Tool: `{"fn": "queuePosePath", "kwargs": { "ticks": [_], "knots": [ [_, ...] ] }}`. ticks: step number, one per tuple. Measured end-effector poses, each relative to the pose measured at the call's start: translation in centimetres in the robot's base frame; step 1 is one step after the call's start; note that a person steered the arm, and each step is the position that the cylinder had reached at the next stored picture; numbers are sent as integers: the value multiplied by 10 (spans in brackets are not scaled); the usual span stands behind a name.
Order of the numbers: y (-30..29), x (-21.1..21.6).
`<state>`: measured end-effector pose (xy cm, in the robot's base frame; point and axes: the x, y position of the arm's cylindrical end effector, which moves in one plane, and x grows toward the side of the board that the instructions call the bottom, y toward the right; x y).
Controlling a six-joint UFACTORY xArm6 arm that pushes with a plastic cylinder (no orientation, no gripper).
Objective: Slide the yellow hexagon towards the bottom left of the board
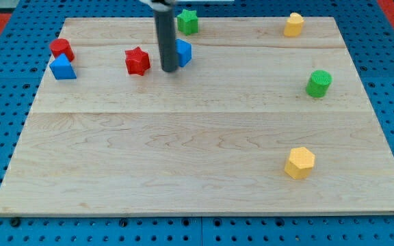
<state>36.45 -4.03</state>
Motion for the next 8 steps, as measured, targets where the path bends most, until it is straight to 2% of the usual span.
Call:
{"fn": "queuePosePath", "kwargs": {
  "ticks": [1, 2, 3, 4, 5, 6, 7, 8],
  "knots": [
    [69, 14],
    [163, 83],
    [182, 154],
    [230, 141],
    [238, 210],
    [166, 204],
    [118, 167],
    [118, 160]
  ]
}}
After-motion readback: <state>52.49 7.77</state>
